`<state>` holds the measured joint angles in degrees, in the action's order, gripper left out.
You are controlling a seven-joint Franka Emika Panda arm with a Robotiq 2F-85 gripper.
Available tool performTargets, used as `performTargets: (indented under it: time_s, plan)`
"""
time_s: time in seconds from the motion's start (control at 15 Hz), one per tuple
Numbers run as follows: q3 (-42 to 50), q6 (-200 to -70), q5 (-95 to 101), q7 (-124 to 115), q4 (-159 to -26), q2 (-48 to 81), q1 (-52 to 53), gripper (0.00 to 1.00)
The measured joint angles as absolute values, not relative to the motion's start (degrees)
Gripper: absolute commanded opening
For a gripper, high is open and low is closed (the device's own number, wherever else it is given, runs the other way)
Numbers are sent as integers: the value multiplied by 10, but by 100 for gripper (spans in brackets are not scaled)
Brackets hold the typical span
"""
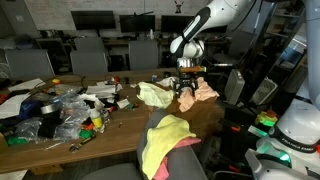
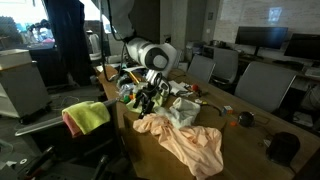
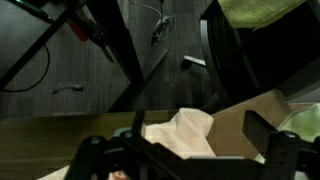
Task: Pick up all the clothes from the table and put them on the chair.
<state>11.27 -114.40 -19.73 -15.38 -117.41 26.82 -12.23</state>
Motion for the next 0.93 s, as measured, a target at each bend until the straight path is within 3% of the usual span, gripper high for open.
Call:
performTargets:
  time_s: [0.93]
  plan:
    - [127, -1171, -206, -236, -1175, 271, -139, 100]
